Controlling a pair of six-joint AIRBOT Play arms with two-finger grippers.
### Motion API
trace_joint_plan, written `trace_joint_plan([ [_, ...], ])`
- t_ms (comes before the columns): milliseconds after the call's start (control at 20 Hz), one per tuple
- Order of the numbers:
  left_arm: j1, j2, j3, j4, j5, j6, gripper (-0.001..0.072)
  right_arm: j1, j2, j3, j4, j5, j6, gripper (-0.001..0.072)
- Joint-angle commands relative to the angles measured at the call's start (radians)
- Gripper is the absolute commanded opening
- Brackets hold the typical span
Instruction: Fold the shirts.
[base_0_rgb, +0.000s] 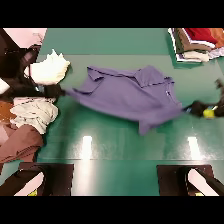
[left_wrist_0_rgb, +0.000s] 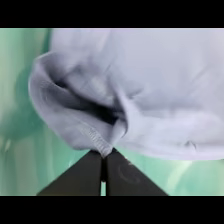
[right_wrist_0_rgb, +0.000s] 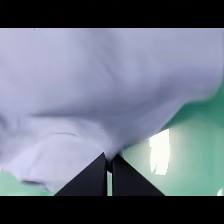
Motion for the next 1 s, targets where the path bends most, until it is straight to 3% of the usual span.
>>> trace_joint_plan([
  [0, 0.001, 0.001, 0.304, -0.044, 0.01, -0.001, 0.0022, 0.005, 0.089, 0.3, 0.08, -0.049, 0.048, 0.0014],
  [250, 0.001, 0.001, 0.842, -0.029, 0.008, 0.0, 0.0022, 0.005, 0.109, 0.816, 0.075, -0.093, 0.048, 0.0013],
  [450, 0.001, 0.007, 1.112, -0.031, 0.007, -0.001, 0.0022, 0.005, 0.109, 1.09, 0.066, -0.098, 0.049, 0.0014],
  [550, 0.001, 0.049, 1.122, -0.033, 0.029, -0.001, 0.0022, 0.005, 0.109, 1.167, 0.047, -0.087, 0.051, 0.0014],
  [750, 0.001, 0.126, 1.125, -0.048, 0.022, -0.005, 0.0022, 0.005, 0.107, 1.284, -0.142, 0.0, 0.12, 0.0013],
  [950, 0.001, 0.143, 1.059, -0.046, -0.135, -0.013, 0.0022, 0.005, 0.107, 1.241, -0.187, 0.055, 0.135, 0.0013],
])
